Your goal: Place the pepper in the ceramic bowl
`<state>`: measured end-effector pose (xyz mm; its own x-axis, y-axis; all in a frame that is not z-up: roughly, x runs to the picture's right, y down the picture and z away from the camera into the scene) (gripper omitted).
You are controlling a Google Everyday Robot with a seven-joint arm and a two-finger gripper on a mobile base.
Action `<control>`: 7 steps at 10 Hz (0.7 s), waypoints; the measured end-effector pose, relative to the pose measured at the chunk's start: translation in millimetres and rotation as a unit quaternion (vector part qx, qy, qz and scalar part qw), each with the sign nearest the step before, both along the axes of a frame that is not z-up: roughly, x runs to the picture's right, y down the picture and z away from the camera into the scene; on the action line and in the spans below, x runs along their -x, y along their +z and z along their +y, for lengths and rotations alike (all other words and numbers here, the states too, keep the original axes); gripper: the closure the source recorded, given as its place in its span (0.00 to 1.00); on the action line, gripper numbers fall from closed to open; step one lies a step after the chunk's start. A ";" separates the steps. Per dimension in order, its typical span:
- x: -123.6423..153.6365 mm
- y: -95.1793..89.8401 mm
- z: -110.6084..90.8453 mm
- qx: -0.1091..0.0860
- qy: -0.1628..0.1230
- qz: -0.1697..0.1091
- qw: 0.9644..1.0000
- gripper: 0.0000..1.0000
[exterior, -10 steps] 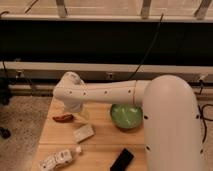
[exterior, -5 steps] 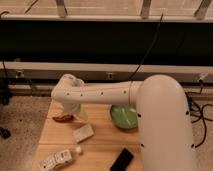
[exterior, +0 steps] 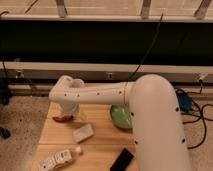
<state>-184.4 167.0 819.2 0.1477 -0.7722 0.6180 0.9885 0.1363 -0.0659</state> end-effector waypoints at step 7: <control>12.0 9.1 -8.2 0.010 0.073 0.056 0.996 0.20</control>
<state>-196.4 158.7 828.2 0.3266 -0.7247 0.6067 0.9444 0.2763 -0.1784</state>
